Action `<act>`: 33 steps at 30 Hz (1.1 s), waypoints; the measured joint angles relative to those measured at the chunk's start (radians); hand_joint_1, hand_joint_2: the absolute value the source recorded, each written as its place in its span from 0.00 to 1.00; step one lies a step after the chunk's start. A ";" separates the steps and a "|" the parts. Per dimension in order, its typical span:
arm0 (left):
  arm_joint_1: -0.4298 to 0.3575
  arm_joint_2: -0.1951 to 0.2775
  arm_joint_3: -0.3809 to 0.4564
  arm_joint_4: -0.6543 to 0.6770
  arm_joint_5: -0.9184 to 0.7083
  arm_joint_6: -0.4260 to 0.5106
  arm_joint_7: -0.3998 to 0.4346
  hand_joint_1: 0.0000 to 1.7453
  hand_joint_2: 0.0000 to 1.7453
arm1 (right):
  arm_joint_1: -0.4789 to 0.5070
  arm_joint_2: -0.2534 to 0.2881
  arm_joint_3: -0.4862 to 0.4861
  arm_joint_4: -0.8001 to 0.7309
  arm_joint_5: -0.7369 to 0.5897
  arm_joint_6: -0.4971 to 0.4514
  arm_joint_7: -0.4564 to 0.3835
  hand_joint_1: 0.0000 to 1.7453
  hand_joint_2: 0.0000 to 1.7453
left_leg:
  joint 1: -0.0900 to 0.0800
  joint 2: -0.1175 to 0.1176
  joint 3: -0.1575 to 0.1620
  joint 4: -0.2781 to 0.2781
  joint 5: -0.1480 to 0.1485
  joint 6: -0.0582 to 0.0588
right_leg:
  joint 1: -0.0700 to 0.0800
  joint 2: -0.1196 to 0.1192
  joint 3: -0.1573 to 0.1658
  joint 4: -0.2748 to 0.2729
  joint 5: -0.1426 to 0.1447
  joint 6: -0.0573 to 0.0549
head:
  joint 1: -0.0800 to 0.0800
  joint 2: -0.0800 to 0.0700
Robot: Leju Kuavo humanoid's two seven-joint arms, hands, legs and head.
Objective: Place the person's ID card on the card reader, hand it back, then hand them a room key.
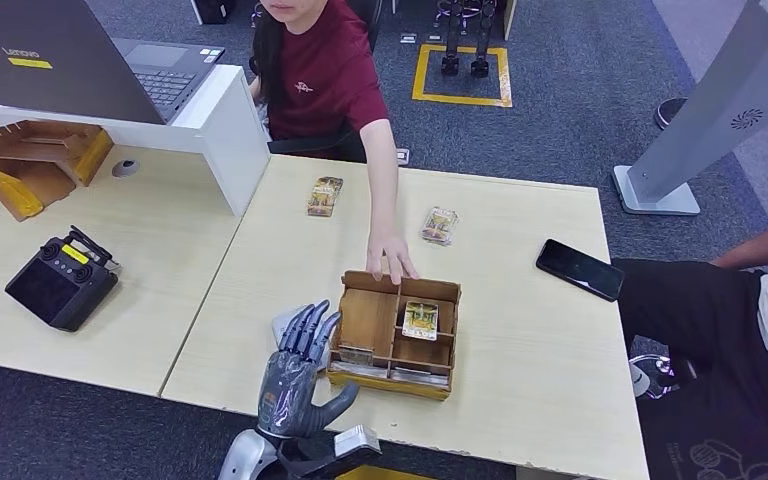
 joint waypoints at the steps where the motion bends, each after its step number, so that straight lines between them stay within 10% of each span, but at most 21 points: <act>1: 0.000 0.000 -0.003 0.000 -0.016 0.000 0.007 0.00 1.00 | 0.000 0.000 0.000 0.000 0.000 0.000 0.000 0.00 0.00 | 0.000 0.000 0.000 0.000 0.000 0.000 | 0.000 0.000 0.000 0.000 0.000 0.000 | 0.000 0.000; 33: -0.008 0.024 -0.097 0.019 -0.210 0.000 0.103 0.00 1.00 | 0.000 0.000 -0.001 0.000 0.001 0.001 0.000 0.00 0.00 | 0.000 0.000 0.000 0.000 0.000 0.000 | 0.000 0.000 0.000 0.000 0.000 0.000 | 0.000 0.000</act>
